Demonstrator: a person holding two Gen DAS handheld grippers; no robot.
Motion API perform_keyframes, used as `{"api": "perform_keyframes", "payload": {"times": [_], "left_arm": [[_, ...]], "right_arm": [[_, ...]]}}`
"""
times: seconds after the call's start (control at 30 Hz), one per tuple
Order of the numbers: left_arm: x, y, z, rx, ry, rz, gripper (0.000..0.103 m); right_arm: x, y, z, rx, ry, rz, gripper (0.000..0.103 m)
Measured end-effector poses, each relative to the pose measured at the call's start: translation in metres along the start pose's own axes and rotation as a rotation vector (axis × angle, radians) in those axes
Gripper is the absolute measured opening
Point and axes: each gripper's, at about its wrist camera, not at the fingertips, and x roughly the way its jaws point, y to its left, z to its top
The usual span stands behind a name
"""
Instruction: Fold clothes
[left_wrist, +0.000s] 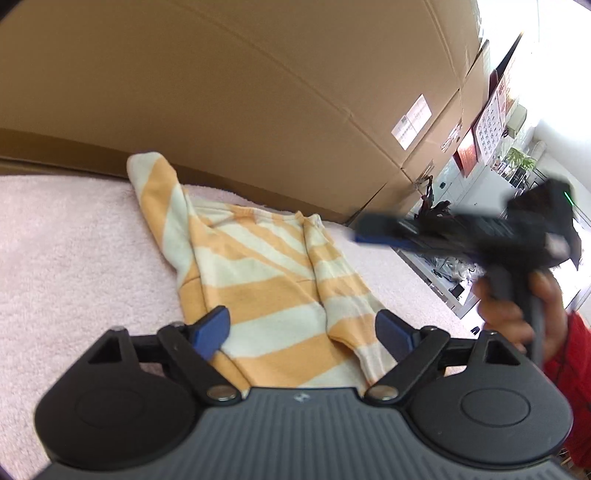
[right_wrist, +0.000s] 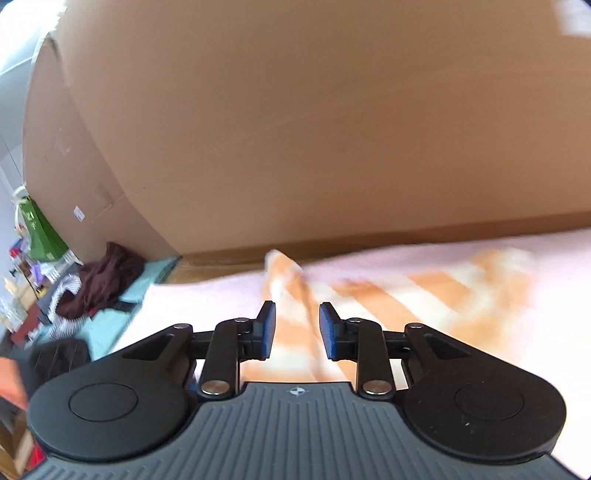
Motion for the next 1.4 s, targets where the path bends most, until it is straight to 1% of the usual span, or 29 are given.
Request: {"api": "perform_keyframes", "payload": {"times": [0.07, 0.1, 0.17, 0.23, 0.27, 0.33, 0.37, 0.4, 0.47, 0.53, 0.6, 0.63, 0.7, 0.77, 0.8, 0.9, 0.97, 1.0, 1.07, 1.13, 1.17, 1.23, 1.27, 1.33, 1.4], "left_arm": [[0.0, 0.0, 0.0, -0.016, -0.006, -0.012, 0.089], [-0.001, 0.001, 0.0, -0.024, -0.01, -0.016, 0.089], [-0.002, 0.002, 0.0, -0.033, -0.018, -0.019, 0.089], [-0.005, 0.002, -0.001, -0.03, -0.031, -0.007, 0.089], [-0.008, -0.001, -0.001, -0.023, -0.045, 0.019, 0.088], [-0.016, -0.012, -0.003, -0.011, -0.077, 0.089, 0.076], [-0.025, -0.019, -0.006, -0.018, -0.092, 0.112, 0.075], [-0.037, -0.028, -0.014, -0.025, -0.118, 0.114, 0.075], [-0.066, -0.048, -0.032, -0.038, -0.181, 0.107, 0.078], [-0.094, -0.068, -0.061, -0.018, -0.213, 0.12, 0.086], [-0.121, -0.089, -0.092, 0.007, -0.241, 0.137, 0.087], [-0.133, -0.098, -0.107, 0.019, -0.245, 0.152, 0.087], [-0.146, -0.113, -0.133, 0.032, -0.229, 0.176, 0.087], [-0.152, -0.126, -0.152, 0.029, -0.21, 0.204, 0.086], [-0.151, -0.13, -0.157, 0.029, -0.194, 0.211, 0.085], [-0.14, -0.14, -0.166, 0.079, -0.13, 0.201, 0.087], [-0.13, -0.143, -0.172, 0.115, -0.098, 0.223, 0.088], [-0.128, -0.144, -0.175, 0.135, -0.108, 0.231, 0.089], [-0.124, -0.145, -0.176, 0.141, -0.125, 0.227, 0.091], [-0.12, -0.146, -0.178, 0.16, -0.141, 0.23, 0.09], [-0.12, -0.146, -0.178, 0.157, -0.145, 0.226, 0.089], [-0.12, -0.144, -0.178, 0.139, -0.148, 0.213, 0.084], [-0.12, -0.143, -0.178, 0.13, -0.149, 0.206, 0.084], [-0.121, -0.142, -0.177, 0.112, -0.152, 0.193, 0.084], [-0.121, -0.14, -0.177, 0.094, -0.155, 0.18, 0.086]], "right_arm": [[-0.045, -0.005, -0.025, 0.003, -0.052, -0.039, 0.032], [-0.063, -0.007, -0.042, 0.026, -0.073, -0.046, 0.035], [-0.094, -0.011, -0.081, 0.089, -0.103, -0.051, 0.038], [-0.118, -0.018, -0.121, 0.166, -0.11, -0.061, 0.039], [-0.129, -0.02, -0.138, 0.195, -0.117, -0.068, 0.039], [-0.142, -0.015, -0.17, 0.237, -0.14, -0.076, 0.04], [-0.147, -0.015, -0.18, 0.249, -0.146, -0.068, 0.04], [-0.152, -0.015, -0.189, 0.26, -0.151, -0.058, 0.04], [-0.15, -0.011, -0.195, 0.243, -0.156, -0.045, 0.04], [-0.147, -0.008, -0.198, 0.222, -0.161, -0.034, 0.041], [-0.142, -0.004, -0.201, 0.175, -0.158, -0.021, 0.044], [-0.139, 0.0, -0.202, 0.141, -0.157, -0.025, 0.045], [-0.134, 0.008, -0.205, 0.07, -0.158, -0.04, 0.047], [-0.133, 0.015, -0.209, 0.004, -0.158, -0.062, 0.047], [-0.135, 0.018, -0.211, -0.026, -0.157, -0.068, 0.047], [-0.138, 0.029, -0.217, -0.124, -0.148, -0.096, 0.047], [-0.136, 0.038, -0.222, -0.199, -0.141, -0.128, 0.048], [-0.135, 0.041, -0.224, -0.219, -0.145, -0.136, 0.048], [-0.134, 0.044, -0.228, -0.252, -0.159, -0.15, 0.048], [-0.132, 0.048, -0.233, -0.285, -0.172, -0.164, 0.048], [-0.131, 0.05, -0.235, -0.301, -0.179, -0.171, 0.048], [-0.13, 0.053, -0.238, -0.338, -0.186, -0.181, 0.048], [-0.129, 0.054, -0.238, -0.359, -0.185, -0.183, 0.048], [-0.132, 0.051, -0.234, -0.327, -0.17, -0.134, 0.049], [-0.137, 0.043, -0.227, -0.27, -0.144, -0.088, 0.049]]}}
